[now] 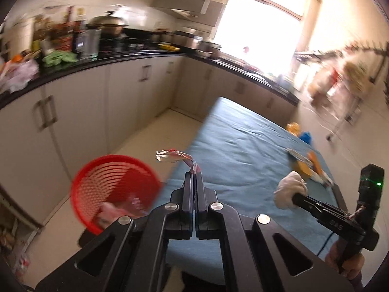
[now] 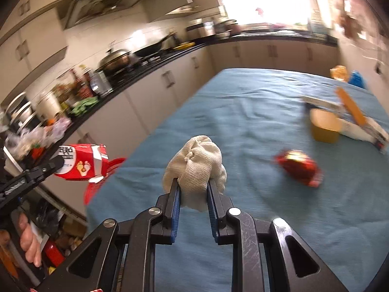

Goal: Collect trash
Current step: 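Carry the cloth and YANTIE wrapper to the red basket and release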

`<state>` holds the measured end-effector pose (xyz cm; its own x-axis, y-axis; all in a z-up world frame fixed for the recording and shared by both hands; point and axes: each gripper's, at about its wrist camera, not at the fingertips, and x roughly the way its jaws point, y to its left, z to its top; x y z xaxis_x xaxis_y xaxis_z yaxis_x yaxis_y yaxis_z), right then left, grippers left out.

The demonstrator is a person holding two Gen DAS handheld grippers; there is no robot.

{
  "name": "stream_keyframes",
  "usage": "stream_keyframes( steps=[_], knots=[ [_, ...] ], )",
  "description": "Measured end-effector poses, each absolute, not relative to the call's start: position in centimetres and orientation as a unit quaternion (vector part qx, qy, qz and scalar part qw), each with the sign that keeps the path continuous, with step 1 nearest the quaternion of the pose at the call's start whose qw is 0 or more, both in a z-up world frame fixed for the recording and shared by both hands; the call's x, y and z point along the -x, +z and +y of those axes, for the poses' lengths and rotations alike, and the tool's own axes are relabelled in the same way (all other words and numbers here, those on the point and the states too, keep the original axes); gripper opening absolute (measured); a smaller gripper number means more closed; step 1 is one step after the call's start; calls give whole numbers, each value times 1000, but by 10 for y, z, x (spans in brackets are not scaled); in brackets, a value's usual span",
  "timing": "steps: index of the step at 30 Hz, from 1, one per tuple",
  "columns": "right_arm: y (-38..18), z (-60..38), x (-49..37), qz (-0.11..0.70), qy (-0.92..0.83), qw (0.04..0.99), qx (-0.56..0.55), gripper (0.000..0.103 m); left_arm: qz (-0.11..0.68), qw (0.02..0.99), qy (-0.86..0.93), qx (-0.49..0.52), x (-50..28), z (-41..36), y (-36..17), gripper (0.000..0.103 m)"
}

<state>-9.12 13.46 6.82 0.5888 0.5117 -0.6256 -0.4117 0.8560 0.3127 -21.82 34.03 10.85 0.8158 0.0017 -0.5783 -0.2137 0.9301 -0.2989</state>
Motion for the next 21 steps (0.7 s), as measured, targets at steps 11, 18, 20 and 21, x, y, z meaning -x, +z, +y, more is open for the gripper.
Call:
stream_keyframes(
  steps=[11,18,20,21],
  knots=[
    [61,286,85,393,365,844,-13,23,324,910,117,230,227,438,59,0],
    [42,355,70,419,394,818,12,24,345,895,124,253,219,464,32,0],
    [35,371,65,427,400,811,16,30,349,893,126,257,218,469,27,0],
    [32,376,62,430,400,810,16,30,350,891,128,258,218,471,25,1]
  ],
)
